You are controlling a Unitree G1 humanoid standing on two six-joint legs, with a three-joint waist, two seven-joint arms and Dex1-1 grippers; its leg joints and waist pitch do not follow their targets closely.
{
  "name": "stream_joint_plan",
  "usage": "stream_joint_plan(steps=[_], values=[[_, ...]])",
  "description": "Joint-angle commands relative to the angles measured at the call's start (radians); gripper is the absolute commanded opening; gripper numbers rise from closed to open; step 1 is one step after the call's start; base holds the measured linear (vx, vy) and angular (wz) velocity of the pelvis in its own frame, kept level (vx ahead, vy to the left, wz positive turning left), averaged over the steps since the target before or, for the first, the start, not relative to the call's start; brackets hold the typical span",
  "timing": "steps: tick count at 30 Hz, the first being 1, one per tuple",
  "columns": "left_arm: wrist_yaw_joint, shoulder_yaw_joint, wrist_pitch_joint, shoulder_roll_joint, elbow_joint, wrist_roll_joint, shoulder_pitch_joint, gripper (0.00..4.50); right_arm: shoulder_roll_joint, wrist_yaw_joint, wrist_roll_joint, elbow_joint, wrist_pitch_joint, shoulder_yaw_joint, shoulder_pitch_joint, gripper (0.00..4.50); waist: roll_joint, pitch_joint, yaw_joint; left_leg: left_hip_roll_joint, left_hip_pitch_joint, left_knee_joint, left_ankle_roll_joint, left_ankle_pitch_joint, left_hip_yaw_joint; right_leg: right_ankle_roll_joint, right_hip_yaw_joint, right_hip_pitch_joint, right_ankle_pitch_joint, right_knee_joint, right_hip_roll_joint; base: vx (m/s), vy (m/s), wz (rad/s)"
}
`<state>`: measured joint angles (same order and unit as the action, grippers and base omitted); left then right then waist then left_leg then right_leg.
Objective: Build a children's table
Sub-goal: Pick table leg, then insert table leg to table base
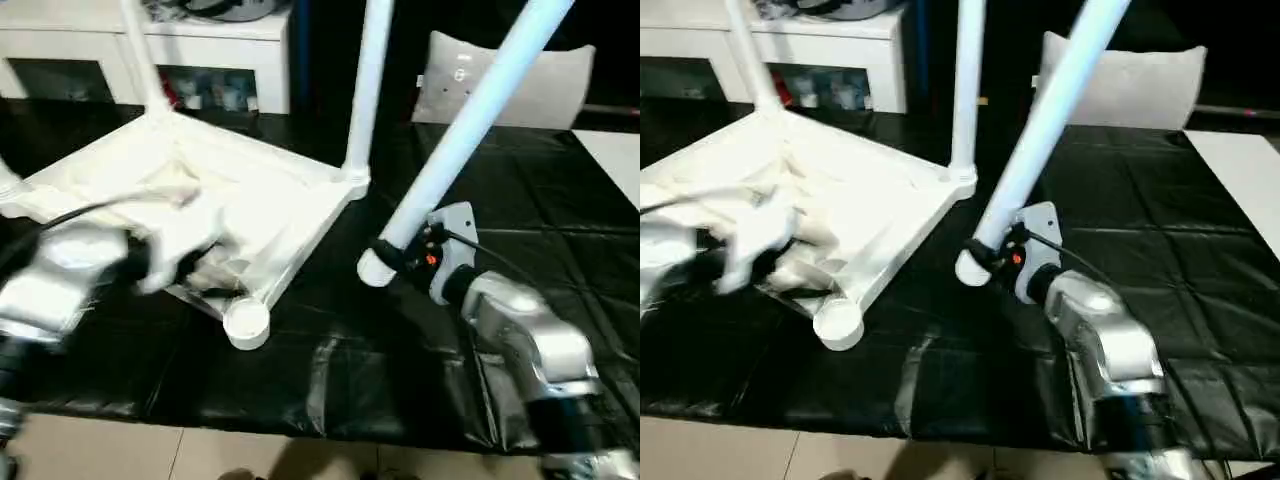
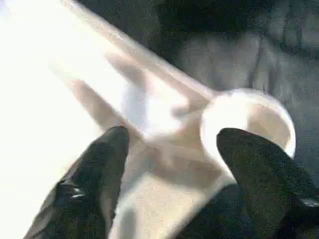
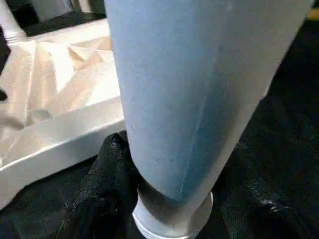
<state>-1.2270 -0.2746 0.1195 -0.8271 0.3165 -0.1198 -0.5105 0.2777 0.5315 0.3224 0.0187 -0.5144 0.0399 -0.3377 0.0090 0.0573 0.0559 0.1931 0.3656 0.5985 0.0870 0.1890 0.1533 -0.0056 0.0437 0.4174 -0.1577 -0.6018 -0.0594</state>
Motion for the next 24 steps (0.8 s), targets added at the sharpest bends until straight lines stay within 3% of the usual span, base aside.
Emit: stream_joint_plan(steps=[1,3,5,7,12,15,18,24], values=[[-0.049,-0.031,-0.067,-0.020,0.055,0.044,-0.039,3.13,-0.001,0.013,0.029,-0.041,0.019,-0.014,0.007,1.86,0.014,-0.064,0.002,0.019,-0.014,-0.084,0.043,0.266,0.001,-0.145,-0.039,-0.049,-0.335,0.070,-0.060,0.000,0.000,0.00],[-0.059,-0.037,-0.077,-0.024,0.070,0.052,-0.046,2.96,-0.004,0.012,0.029,-0.043,0.034,-0.019,0.008,1.86,0.015,-0.067,0.002,0.020,-0.016,-0.082,0.045,0.264,0.003,-0.157,-0.041,-0.047,-0.307,0.065,-0.061,0.000,0.000,0.00],[-0.097,-0.076,-0.158,-0.037,0.156,0.104,-0.084,2.81,0.007,0.002,0.046,-0.078,-0.054,-0.023,0.009,1.86,0.017,-0.065,0.004,0.019,-0.017,-0.082,0.047,0.268,0.003,-0.168,-0.040,-0.048,-0.295,0.064,-0.059,0.000,0.000,0.00],[-0.105,-0.115,-0.258,-0.030,0.258,0.162,-0.129,2.62,0.020,0.015,0.039,-0.098,-0.068,-0.010,0.018,1.86,0.014,-0.065,0.006,0.017,-0.013,-0.084,0.048,0.261,0.001,-0.151,-0.040,-0.053,-0.305,0.067,-0.060,0.000,0.000,0.00],[-0.106,-0.144,-0.336,-0.006,0.359,0.220,-0.176,2.27,0.060,0.099,0.031,-0.123,-0.030,0.041,0.046,1.86,0.013,-0.069,0.008,0.021,-0.012,-0.080,0.049,0.243,0.003,-0.173,-0.042,-0.056,-0.262,0.061,-0.066,0.000,0.000,0.00],[-0.099,-0.170,-0.402,0.012,0.430,0.262,-0.211,2.09,0.068,0.123,0.018,-0.128,0.020,0.061,0.061,1.86,0.012,-0.067,0.009,0.019,-0.010,-0.079,0.043,0.255,0.003,-0.166,-0.041,-0.055,-0.303,0.069,-0.067,0.000,0.000,0.00],[-0.091,-0.187,-0.482,0.049,0.517,0.286,-0.252,1.80,0.072,0.140,0.033,-0.141,0.009,0.063,0.067,1.86,0.014,-0.067,0.010,0.022,-0.012,-0.079,0.047,0.263,0.001,-0.164,-0.041,-0.054,-0.320,0.067,-0.068,0.000,0.000,0.00],[-0.104,-0.197,-0.543,0.095,0.595,0.309,-0.290,1.30,0.079,0.167,0.044,-0.155,0.010,0.066,0.075,1.86,0.011,-0.068,0.012,0.022,-0.013,-0.078,0.046,0.263,0.001,-0.175,-0.042,-0.056,-0.308,0.066,-0.069,0.000,0.000,0.00]])
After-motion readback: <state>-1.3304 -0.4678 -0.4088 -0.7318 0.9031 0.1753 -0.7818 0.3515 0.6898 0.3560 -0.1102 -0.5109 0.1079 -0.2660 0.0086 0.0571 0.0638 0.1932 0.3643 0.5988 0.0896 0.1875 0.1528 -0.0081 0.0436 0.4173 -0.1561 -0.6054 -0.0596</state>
